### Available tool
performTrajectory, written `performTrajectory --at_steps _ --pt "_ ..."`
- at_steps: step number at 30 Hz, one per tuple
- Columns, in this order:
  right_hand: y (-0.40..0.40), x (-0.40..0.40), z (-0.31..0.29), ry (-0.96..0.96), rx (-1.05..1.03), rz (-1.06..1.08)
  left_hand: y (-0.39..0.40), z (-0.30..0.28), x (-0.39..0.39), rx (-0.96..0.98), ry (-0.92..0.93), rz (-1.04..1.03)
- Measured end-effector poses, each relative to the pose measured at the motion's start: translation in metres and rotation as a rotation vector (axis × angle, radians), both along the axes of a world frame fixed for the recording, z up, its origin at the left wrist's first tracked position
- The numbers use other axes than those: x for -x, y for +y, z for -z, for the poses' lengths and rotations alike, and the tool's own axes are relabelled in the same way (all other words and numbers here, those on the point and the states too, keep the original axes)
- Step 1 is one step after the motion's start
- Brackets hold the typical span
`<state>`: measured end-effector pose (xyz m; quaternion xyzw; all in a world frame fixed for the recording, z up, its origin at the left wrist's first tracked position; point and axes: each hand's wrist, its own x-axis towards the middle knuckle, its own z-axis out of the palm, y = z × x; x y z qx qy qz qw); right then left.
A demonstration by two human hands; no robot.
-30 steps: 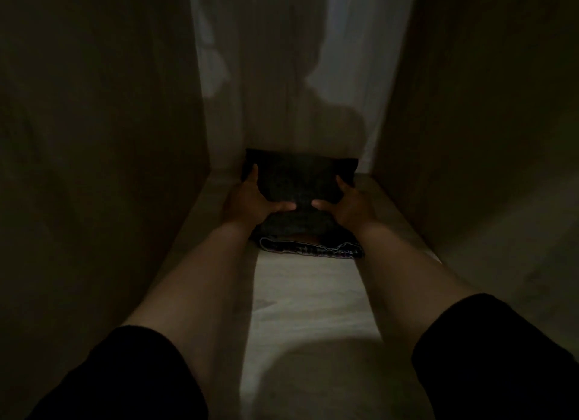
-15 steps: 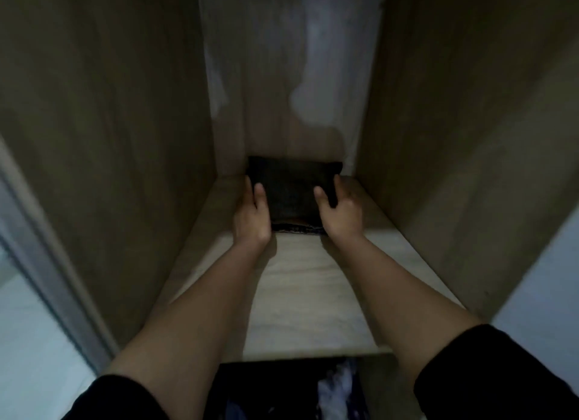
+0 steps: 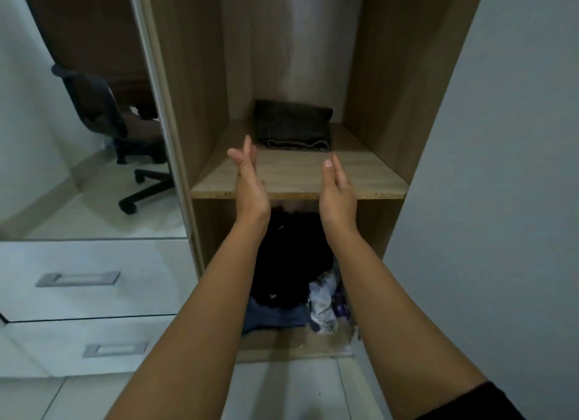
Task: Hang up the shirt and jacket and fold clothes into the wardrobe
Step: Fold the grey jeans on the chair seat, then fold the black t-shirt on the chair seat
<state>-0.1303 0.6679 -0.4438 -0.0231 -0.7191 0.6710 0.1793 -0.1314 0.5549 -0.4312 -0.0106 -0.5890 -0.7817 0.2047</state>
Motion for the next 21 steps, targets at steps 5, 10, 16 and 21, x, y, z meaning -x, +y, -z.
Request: performTrajectory --at_steps 5,10,16,21 --pt "-0.011 -0.031 0.004 -0.028 0.049 -0.039 0.001 0.011 -0.025 -0.049 -0.003 0.03" --pt "-0.015 -0.056 -0.042 -0.189 0.021 -0.032 0.0 -0.026 -0.055 -0.06 -0.197 0.032" --pt "-0.021 -0.079 -0.166 -0.223 0.017 -0.083 -0.006 -0.156 -0.081 0.035 -0.186 0.029" --pt "-0.029 -0.097 -0.284 -0.205 -0.004 -0.131 -0.012 -0.275 -0.097 0.055 -0.184 -0.04"
